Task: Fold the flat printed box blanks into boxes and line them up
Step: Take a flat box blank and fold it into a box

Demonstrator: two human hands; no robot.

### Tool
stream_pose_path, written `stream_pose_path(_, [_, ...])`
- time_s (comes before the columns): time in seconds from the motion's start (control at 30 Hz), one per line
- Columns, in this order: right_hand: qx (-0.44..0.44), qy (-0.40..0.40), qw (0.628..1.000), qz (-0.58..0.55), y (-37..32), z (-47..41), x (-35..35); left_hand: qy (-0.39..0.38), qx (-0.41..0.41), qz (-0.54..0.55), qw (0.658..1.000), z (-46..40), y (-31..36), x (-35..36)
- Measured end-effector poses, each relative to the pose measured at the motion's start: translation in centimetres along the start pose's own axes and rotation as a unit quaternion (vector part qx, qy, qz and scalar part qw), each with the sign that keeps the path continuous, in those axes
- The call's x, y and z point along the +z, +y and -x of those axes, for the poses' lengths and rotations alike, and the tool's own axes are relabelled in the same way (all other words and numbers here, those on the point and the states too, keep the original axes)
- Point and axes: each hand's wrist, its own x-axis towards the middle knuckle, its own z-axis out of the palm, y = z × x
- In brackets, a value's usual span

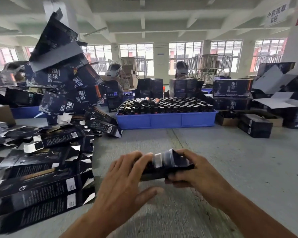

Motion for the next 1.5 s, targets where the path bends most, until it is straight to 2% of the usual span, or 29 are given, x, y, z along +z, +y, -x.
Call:
stream_pose_path(0.07, [-0.109, 0.002, 0.984, 0.140, -0.1, 0.1, 0.3, -0.024, -0.048, 0.032, 0.998, -0.3, 0.0, -0.7])
stream_pose_path(0.1, [-0.152, -0.011, 0.973, 0.173, 0.0, 0.2, 0.5, -0.042, -0.051, 0.040, 0.997, -0.4, 0.0, -0.9])
stream_pose_path(0.2, [-0.187, -0.044, 0.968, 0.160, 0.3, 0.5, 1.1, -0.133, -0.087, 0.112, 0.981, -0.3, -0.3, -0.9])
stream_pose_path(0.3, [-0.125, -0.043, 0.988, 0.079, 0.3, 0.3, 1.2, -0.188, -0.104, 0.126, 0.968, 0.1, -0.9, -0.2])
stream_pose_path(0.4, [-0.044, -0.068, 0.995, -0.063, 0.2, 0.1, 1.3, -0.139, -0.101, 0.075, 0.982, 0.4, -1.4, 0.1])
stream_pose_path(0.5, [0.021, -0.125, 0.954, -0.271, -0.1, 0.2, 1.2, -0.119, -0.086, 0.007, 0.989, 0.5, -1.7, -0.1])
stream_pose_path(0.57, [0.040, -0.129, 0.943, -0.306, -0.2, 0.1, 1.3, -0.107, -0.066, -0.019, 0.992, 0.5, -1.8, -0.2])
stream_pose_path(0.7, [0.045, -0.036, 0.969, -0.240, -0.1, 0.1, 2.0, -0.066, -0.061, -0.003, 0.996, 0.6, -1.1, 0.0])
stream_pose_path(0.8, [-0.039, 0.021, 0.994, -0.103, -0.4, 0.8, 2.2, -0.043, -0.066, 0.018, 0.997, 0.5, -0.6, 0.1])
stream_pose_path(0.9, [-0.125, 0.063, 0.989, 0.038, -0.5, 1.2, 2.4, -0.038, -0.053, 0.024, 0.998, 0.4, -0.2, 0.0])
stream_pose_path(1.0, [-0.154, 0.090, 0.977, 0.117, -0.8, 1.5, 2.6, -0.039, -0.033, 0.005, 0.999, 0.3, 0.0, -0.3])
stream_pose_path(1.2, [-0.188, 0.084, 0.966, 0.158, -0.8, 1.9, 3.2, -0.033, -0.013, -0.007, 0.999, 0.2, -0.2, -0.3])
stream_pose_path(1.4, [-0.152, 0.111, 0.980, 0.066, -0.6, 1.9, 3.4, 0.010, -0.015, 0.010, 1.000, 0.1, 0.2, 0.2])
stream_pose_path(1.5, [-0.161, 0.092, 0.982, 0.043, -0.6, 2.0, 3.5, 0.018, -0.024, 0.017, 0.999, 0.2, 0.0, 0.1])
